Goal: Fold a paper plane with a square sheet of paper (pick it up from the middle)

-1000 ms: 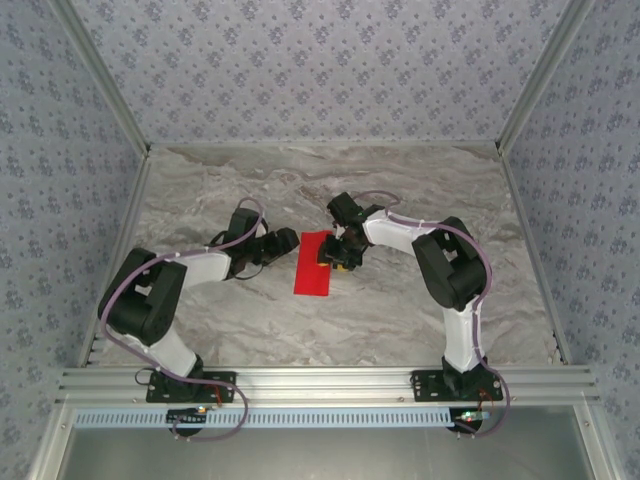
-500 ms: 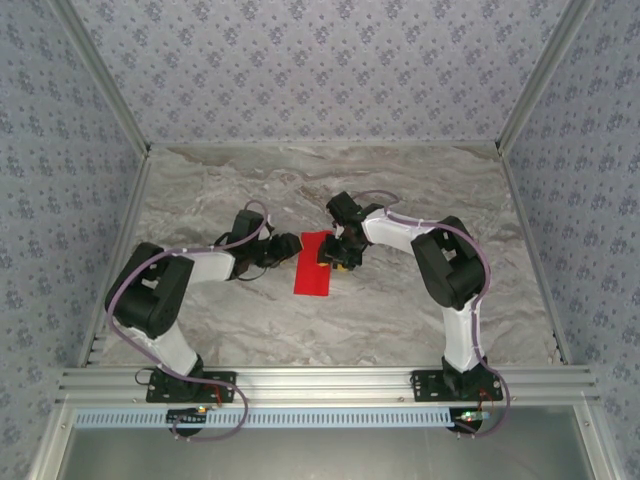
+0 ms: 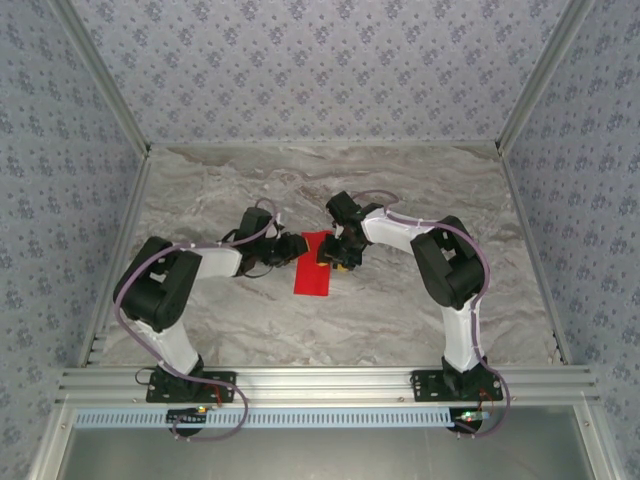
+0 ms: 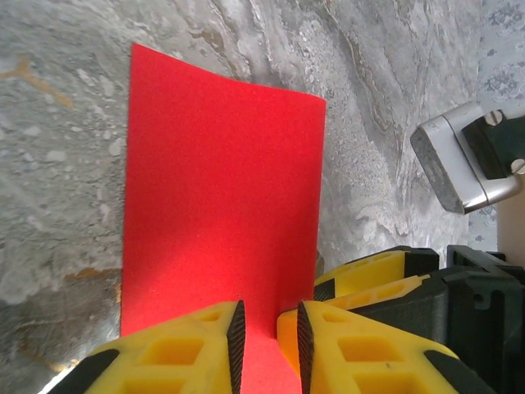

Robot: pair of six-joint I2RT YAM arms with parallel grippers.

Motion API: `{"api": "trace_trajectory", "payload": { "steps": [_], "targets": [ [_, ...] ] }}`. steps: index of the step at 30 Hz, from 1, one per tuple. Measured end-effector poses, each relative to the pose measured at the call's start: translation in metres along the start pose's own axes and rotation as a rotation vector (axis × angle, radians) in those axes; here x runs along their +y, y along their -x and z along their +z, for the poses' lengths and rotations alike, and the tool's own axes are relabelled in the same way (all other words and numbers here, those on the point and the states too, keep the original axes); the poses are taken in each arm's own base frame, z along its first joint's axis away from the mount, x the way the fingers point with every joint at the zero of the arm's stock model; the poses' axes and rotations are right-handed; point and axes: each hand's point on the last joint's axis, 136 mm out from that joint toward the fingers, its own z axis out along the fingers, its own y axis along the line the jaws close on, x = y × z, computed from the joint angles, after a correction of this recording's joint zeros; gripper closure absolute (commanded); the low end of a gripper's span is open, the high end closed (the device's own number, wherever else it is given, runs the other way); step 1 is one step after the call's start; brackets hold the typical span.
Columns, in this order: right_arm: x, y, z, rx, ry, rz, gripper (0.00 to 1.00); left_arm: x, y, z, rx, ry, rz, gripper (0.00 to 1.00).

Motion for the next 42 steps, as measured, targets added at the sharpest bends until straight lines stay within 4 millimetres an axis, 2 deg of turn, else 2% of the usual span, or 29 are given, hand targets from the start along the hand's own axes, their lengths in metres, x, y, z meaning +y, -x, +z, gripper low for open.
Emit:
{"api": "trace_trajectory", "payload": {
  "steps": [14, 18, 25, 33, 37, 39, 42],
  "targets": [
    [0.0, 0.0, 0.001, 0.003, -0.003, 0.001, 0.53, 0.013, -0.015, 0.012, 0.068, 0.059, -0.001, 0.86],
    [0.0, 0.0, 0.0, 0.003, -0.003, 0.001, 0.53, 0.024, -0.019, 0.015, 0.083, 0.093, -0.013, 0.88],
    [0.001, 0.0, -0.001, 0.0, 0.0, -0.002, 0.53, 0.028, -0.019, 0.015, 0.093, 0.12, 0.006, 0.9],
    [0.013, 0.003, -0.017, -0.095, 0.063, -0.034, 0.49, 0.029, -0.021, 0.016, 0.109, 0.13, 0.019, 0.92],
    [0.006, 0.002, -0.029, -0.153, 0.036, -0.034, 0.49, 0.029, -0.02, 0.018, 0.111, 0.13, 0.023, 0.95],
    [0.005, 0.004, -0.04, -0.198, 0.034, -0.035, 0.55, 0.029, -0.019, 0.019, 0.111, 0.126, 0.023, 0.96],
    [0.013, 0.009, -0.054, -0.255, 0.063, -0.04, 0.77, 0.029, -0.019, 0.02, 0.112, 0.127, 0.022, 0.99]
  ]
}}
